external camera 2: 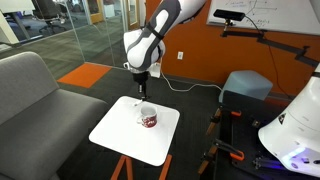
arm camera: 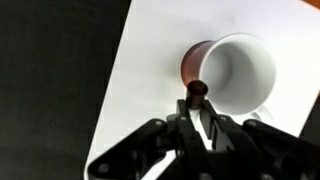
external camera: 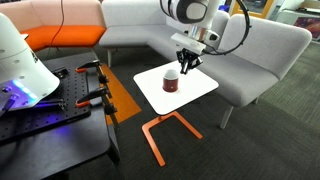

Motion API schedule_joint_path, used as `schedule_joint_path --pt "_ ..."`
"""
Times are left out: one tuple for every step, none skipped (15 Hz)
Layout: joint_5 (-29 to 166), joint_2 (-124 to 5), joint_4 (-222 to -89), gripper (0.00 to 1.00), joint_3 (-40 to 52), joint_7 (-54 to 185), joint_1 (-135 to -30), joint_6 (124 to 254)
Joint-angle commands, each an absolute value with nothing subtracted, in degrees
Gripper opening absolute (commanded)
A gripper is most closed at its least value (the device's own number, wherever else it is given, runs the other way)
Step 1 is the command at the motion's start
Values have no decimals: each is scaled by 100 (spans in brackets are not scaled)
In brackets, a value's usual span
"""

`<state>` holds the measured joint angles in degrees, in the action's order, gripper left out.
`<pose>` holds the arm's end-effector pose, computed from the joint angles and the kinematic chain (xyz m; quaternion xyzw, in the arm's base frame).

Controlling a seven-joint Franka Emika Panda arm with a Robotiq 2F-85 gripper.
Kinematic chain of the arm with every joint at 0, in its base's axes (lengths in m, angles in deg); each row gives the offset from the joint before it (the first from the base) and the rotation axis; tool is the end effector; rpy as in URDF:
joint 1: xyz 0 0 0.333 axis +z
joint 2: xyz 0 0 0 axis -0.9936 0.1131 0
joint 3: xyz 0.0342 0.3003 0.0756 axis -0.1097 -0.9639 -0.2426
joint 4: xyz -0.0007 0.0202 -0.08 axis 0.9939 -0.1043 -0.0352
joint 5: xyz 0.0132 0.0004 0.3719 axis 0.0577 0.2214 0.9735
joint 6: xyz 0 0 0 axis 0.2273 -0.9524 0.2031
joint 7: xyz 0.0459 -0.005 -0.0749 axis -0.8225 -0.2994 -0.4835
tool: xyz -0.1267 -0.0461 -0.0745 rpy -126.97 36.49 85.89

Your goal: Remove the marker from the cup and put it on the table

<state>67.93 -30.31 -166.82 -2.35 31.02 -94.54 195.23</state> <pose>0.5958 -0.0694 0.0564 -0.9740 -0.2142 0.0664 0.0331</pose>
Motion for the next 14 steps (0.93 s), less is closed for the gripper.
schedule_joint_path --pt "6982 -2590 -16487 5 -519 2810 -9830 20168" --pt "6935 -2488 -16455 5 -542 2848 -9875 20414" --pt "6911 -2404 -16393 5 -584 2870 -9919 20537" --pt "6904 -2334 -16338 5 -610 2925 -9948 20666" --pt "6894 -2280 -16283 5 -626 2965 -9960 20744" --pt "6874 -2236 -16231 5 -612 3008 -9950 20787" --pt "6824 -2182 -16166 5 -544 3064 -9898 20787" --pt "6816 -2123 -16093 5 -533 3072 -9894 20725" --pt "6752 -2023 -15985 5 -441 3124 -9817 20652" --pt "6742 -1938 -15903 5 -428 3137 -9810 20595" --pt "6732 -1824 -15797 5 -402 3163 -9791 20529" --pt "6706 -1732 -15722 5 -368 3182 -9764 20501" --pt "6674 -1640 -15637 5 -316 3223 -9719 20464" --pt "6628 -1549 -15553 5 -244 3273 -9657 20434"
